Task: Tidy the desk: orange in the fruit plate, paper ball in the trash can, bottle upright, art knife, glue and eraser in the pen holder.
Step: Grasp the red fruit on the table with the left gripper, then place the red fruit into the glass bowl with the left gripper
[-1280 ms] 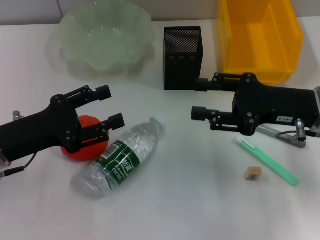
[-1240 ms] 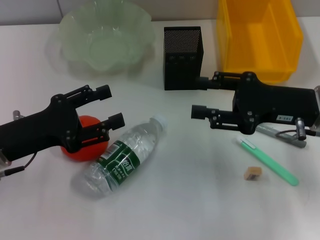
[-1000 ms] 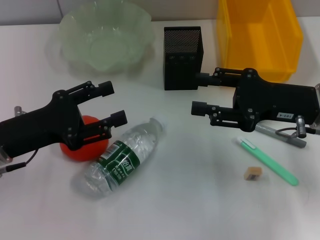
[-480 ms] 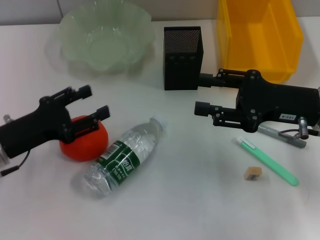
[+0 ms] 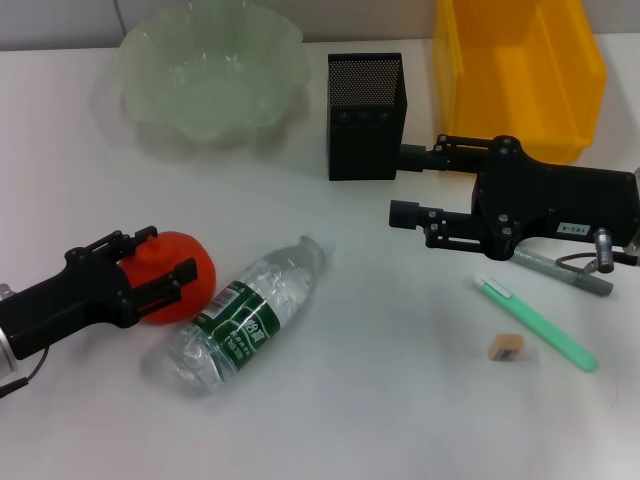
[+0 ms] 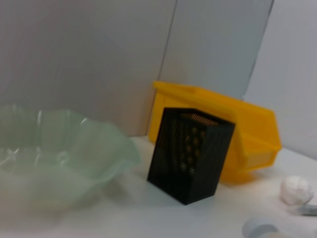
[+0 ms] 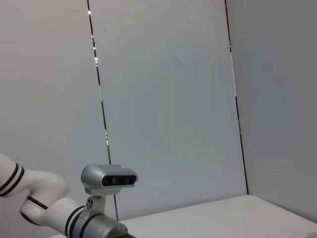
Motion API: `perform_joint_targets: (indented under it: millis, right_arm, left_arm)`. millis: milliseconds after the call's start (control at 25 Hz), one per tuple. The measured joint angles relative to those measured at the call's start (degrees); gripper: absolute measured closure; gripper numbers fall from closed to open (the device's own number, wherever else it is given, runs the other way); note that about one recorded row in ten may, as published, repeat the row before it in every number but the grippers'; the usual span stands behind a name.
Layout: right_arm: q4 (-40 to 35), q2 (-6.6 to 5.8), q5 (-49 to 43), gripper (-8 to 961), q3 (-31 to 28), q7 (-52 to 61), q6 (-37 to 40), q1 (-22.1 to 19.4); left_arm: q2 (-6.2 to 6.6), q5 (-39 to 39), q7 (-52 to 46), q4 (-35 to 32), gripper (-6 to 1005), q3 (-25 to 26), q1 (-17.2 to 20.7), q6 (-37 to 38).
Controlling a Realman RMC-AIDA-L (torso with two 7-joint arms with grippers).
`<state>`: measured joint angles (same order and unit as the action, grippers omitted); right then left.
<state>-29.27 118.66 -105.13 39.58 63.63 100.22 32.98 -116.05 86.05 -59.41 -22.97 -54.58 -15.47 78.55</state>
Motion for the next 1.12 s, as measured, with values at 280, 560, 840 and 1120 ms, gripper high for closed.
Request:
perform_joint_targets:
  millis: [280, 560, 840, 1120]
  right_arm:
    - [-0.04, -0.14, -0.08, 315, -0.03, 0.00, -0.45, 0.14]
    - [-0.16, -0.18, -0.08, 314, -0.39, -0.39, -0.58, 0.13]
    - [-0.17, -0.18, 0.13, 315, -0.59, -1.35, -0.58, -0.31]
    - [-0.11, -0.19, 0.23, 315, -0.66, -1.37, -0.55, -1.16]
  left_arm:
    - [-0.84, 0.03, 0.01, 0.32, 256, 0.00, 0.13, -3.16]
    - [-1.02, 0.08, 0.11, 0.54, 321, 0.24, -0.35, -4.59]
    - [-1.15, -0.28, 0.14, 0.07, 607, 3.02, -0.39, -2.75]
    - [-2.40, -1.23, 3.11, -1.94, 769, 13.13, -3.94, 2.51]
